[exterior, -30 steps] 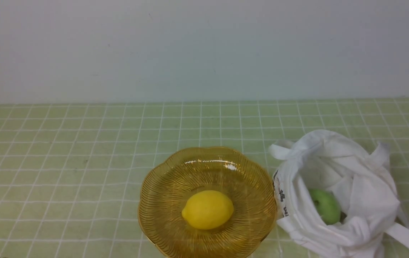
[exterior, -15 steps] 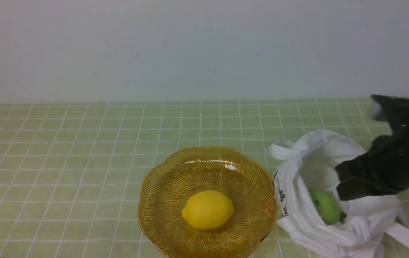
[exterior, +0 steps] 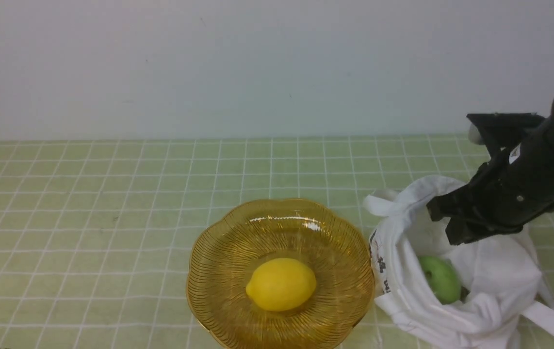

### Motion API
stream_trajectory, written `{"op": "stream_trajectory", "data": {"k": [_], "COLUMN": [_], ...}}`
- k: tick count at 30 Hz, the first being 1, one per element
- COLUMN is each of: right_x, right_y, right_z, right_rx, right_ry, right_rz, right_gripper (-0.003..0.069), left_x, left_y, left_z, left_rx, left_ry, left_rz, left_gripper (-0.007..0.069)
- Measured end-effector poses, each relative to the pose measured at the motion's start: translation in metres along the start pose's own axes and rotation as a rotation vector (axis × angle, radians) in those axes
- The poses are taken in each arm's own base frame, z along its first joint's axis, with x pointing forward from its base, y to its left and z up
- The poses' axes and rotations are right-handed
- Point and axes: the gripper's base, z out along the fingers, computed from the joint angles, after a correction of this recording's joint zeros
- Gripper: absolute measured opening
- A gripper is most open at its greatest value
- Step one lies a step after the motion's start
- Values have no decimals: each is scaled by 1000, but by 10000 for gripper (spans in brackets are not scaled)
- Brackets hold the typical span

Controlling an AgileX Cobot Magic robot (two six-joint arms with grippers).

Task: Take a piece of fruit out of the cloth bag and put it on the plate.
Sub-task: Use the right arm to grab an apple from the bag

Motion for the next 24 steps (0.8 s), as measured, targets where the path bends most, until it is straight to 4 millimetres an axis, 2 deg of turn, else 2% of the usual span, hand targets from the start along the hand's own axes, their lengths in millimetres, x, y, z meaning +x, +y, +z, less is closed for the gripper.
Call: {"op": "stream_trajectory", "data": {"k": [5, 6, 7, 8, 10, 11, 16, 24], "right_x": [0, 0, 0, 1, 0, 1, 2, 1], "right_y": [4, 5, 6, 8, 10, 14, 15, 13], "right_z": [0, 1, 1, 3, 8, 17, 39, 58], "right_rx": [-26, -26, -27, -30, -31, -33, -29, -18], "right_ry": [-1, 1, 1, 8, 19, 46, 99, 132], "right_rz": [21, 18, 15, 7, -4, -22, -33, -33], "right_gripper": [382, 421, 432, 508, 565, 624, 663, 650], "left_x": [0, 0, 0, 0, 0, 0, 0, 0], "left_y": [0, 0, 0, 0, 0, 0, 0, 0], "left_z": [0, 0, 0, 0, 0, 0, 0, 0], "left_rx": [0, 0, 0, 0, 0, 0, 0, 0], "left_ry": [0, 0, 0, 0, 0, 0, 0, 0], "left_rz": [0, 0, 0, 0, 0, 0, 0, 0], "left_gripper": [-8, -8, -8, -8, -8, -8, -8, -8]}}
